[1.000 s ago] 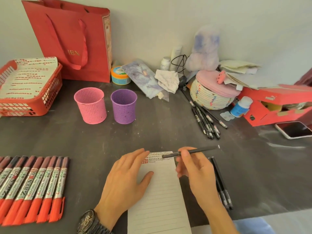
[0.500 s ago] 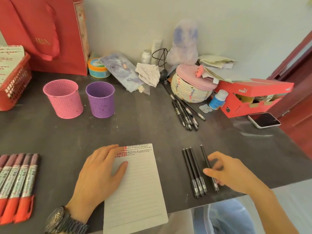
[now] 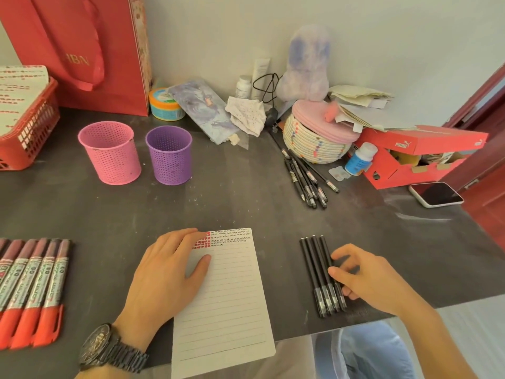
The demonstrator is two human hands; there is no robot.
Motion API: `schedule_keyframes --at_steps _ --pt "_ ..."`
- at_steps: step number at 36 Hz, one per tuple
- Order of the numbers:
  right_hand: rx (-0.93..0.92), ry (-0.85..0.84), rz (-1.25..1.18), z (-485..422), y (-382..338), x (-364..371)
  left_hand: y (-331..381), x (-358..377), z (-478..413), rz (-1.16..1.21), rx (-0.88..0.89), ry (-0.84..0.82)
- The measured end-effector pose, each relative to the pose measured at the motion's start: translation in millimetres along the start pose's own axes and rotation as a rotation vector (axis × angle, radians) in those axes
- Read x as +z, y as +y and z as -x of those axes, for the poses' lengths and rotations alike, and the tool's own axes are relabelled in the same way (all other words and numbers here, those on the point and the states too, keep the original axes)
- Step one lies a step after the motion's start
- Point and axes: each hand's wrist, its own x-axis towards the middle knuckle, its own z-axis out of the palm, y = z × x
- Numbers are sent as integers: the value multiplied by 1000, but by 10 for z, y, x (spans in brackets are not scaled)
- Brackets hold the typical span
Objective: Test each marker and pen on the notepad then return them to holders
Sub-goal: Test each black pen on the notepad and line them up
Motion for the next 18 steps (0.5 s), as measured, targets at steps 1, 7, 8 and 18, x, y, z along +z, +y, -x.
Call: schedule_keyframes --at_steps 1,7,8,18 --pt "4 4 3 -7 -10 -1 -2 3 -2 -1 2 3" --pt "-13 215 155 -79 -186 3 -8 4 -3 3 5 21" --pt "-48 249 152 -99 -232 21 -8 0 -3 4 6 26" --pt "-85 171 277 -270 -440 214 10 2 10 -8 7 60"
